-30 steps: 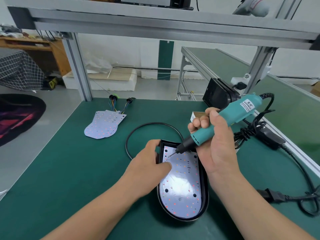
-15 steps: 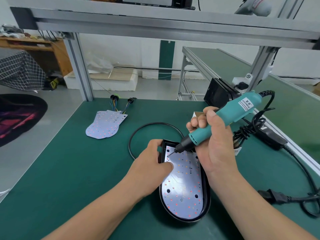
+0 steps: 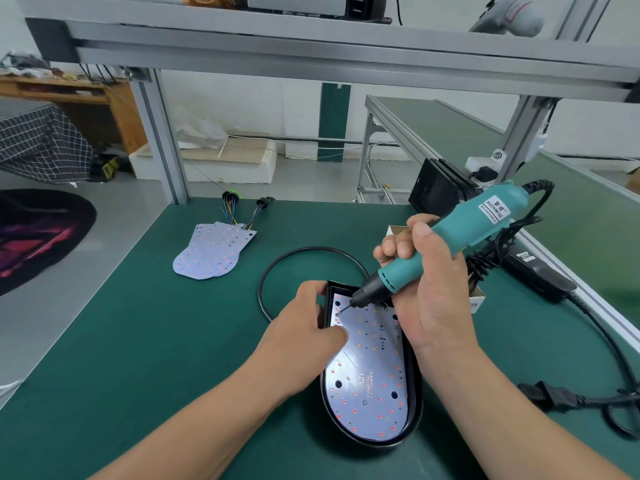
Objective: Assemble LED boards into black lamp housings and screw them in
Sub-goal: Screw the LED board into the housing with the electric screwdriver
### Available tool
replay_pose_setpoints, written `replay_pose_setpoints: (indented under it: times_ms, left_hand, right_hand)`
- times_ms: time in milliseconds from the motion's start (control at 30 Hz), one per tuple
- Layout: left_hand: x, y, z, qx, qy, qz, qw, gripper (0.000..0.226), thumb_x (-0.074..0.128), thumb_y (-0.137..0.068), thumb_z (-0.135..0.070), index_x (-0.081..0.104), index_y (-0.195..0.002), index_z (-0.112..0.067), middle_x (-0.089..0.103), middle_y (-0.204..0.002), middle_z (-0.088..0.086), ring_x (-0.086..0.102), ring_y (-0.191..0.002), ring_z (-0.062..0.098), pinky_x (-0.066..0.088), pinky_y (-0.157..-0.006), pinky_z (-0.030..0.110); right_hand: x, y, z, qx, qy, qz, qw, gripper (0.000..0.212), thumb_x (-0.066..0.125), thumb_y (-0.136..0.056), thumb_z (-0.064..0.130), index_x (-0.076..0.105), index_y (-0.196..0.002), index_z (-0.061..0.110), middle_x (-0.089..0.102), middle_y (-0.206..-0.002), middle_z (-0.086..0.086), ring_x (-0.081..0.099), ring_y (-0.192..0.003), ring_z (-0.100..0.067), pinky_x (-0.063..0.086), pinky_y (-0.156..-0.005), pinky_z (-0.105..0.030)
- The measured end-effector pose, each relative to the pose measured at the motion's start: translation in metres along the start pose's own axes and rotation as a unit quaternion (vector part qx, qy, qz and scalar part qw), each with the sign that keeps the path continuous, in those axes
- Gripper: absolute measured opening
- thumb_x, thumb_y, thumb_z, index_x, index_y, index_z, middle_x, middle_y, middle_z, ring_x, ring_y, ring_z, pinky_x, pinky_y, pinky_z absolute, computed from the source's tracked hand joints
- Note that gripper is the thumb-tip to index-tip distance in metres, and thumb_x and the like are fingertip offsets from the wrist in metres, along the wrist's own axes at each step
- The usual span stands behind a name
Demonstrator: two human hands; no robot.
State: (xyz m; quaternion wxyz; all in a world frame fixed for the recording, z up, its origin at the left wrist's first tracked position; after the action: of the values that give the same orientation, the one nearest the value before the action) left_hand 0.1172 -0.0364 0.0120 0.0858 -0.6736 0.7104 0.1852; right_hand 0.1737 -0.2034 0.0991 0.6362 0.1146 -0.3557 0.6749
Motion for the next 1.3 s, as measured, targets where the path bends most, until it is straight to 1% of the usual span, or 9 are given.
replay_pose_setpoints:
  times_ms: [300,433,533,667,767,900,1133,1233,1300]
  left_hand:
    - [0.0,-0.001,0.0,0.007,0.004,-0.003,1.0,0.053,0.061,-0.074,-0.032,0.048,-0.121,-0.055,0.074,-0.098,0.006,0.072,-0.092,0.034,0.056,-0.088,0.063]
    - [0.001,-0.002,0.0,0.01,0.005,-0.002,1.0,0.051,0.06,-0.074,-0.031,0.049,-0.118,-0.055,0.074,-0.096,0.006,0.07,-0.09,0.035,0.057,-0.088,0.062]
    - [0.001,-0.003,0.002,0.008,-0.001,-0.004,1.0,0.048,0.06,-0.074,-0.033,0.048,-0.115,-0.055,0.071,-0.09,0.005,0.067,-0.082,0.031,0.057,-0.082,0.054]
    - [0.0,-0.005,0.003,0.008,-0.003,-0.005,1.0,0.046,0.059,-0.074,-0.032,0.048,-0.113,-0.055,0.068,-0.085,0.006,0.058,-0.067,0.014,0.049,-0.069,0.04]
    - [0.001,-0.005,0.004,0.007,-0.008,-0.004,1.0,0.045,0.058,-0.074,-0.031,0.048,-0.113,-0.053,0.067,-0.08,0.004,0.056,-0.065,0.013,0.047,-0.068,0.038]
    - [0.002,-0.006,0.006,0.003,-0.017,0.002,1.0,0.045,0.057,-0.075,-0.03,0.049,-0.113,-0.052,0.055,-0.064,-0.012,0.052,-0.06,0.012,0.044,-0.064,0.037]
    - [0.001,-0.006,0.006,0.0,-0.018,0.011,1.0,0.045,0.058,-0.076,-0.03,0.049,-0.113,-0.054,0.057,-0.068,-0.013,0.054,-0.066,0.015,0.045,-0.067,0.037]
    - [0.001,-0.005,0.006,0.001,-0.016,0.013,1.0,0.047,0.058,-0.077,-0.032,0.049,-0.116,-0.055,0.059,-0.068,-0.015,0.055,-0.063,0.011,0.045,-0.066,0.035]
    - [0.0,-0.004,0.005,0.003,-0.018,0.011,1.0,0.047,0.059,-0.077,-0.032,0.049,-0.116,-0.055,0.063,-0.07,-0.017,0.058,-0.065,0.01,0.048,-0.066,0.035]
  right_hand:
    - [0.002,0.001,0.003,-0.006,0.01,0.003,1.0,0.004,0.058,-0.098,0.012,0.055,-0.096,0.014,0.046,-0.069,-0.002,0.054,-0.068,-0.021,0.052,-0.079,-0.036]
    - [0.01,0.004,0.004,-0.005,0.031,0.034,0.999,0.004,0.056,-0.098,0.011,0.055,-0.101,0.013,0.046,-0.071,-0.003,0.053,-0.071,-0.022,0.052,-0.08,-0.037]
    - [0.021,0.008,0.006,-0.018,0.059,0.07,0.996,0.007,0.059,-0.097,0.011,0.056,-0.103,0.012,0.045,-0.07,-0.005,0.051,-0.072,-0.026,0.051,-0.079,-0.04]
    - [0.029,0.013,0.004,-0.01,0.068,0.096,0.993,0.018,0.067,-0.089,0.021,0.056,-0.101,0.014,0.043,-0.07,-0.005,0.047,-0.07,-0.027,0.05,-0.076,-0.04]
    - [0.033,0.013,0.001,0.006,0.057,0.116,0.992,0.016,0.067,-0.088,0.022,0.052,-0.092,0.017,0.038,-0.07,-0.005,0.041,-0.067,-0.025,0.048,-0.071,-0.038]
    - [0.039,0.013,-0.003,0.025,0.06,0.164,0.984,0.015,0.065,-0.09,0.019,0.051,-0.086,0.019,0.041,-0.068,-0.003,0.042,-0.065,-0.025,0.047,-0.074,-0.04]
    - [0.035,0.014,-0.004,0.028,0.053,0.19,0.98,0.015,0.064,-0.092,0.015,0.06,-0.106,0.014,0.051,-0.074,-0.004,0.048,-0.074,-0.027,0.047,-0.084,-0.046]
    - [0.036,0.014,0.002,0.018,0.052,0.201,0.978,0.021,0.072,-0.093,0.02,0.062,-0.111,0.014,0.057,-0.081,-0.006,0.053,-0.081,-0.028,0.046,-0.09,-0.049]
    - [0.039,0.015,0.008,0.014,0.036,0.215,0.976,0.032,0.078,-0.093,0.03,0.061,-0.115,0.014,0.058,-0.085,-0.007,0.055,-0.085,-0.029,0.046,-0.092,-0.049]
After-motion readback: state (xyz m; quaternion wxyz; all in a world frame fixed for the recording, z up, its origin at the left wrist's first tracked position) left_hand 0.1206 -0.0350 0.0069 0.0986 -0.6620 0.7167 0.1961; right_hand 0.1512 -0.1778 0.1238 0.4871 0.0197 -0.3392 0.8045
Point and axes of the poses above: each hand's wrist, its own y-axis away from the middle knuckle, its own x-axis out of the palm, z = x × y, the point moved 10 cm from there along -y, towards the middle knuckle
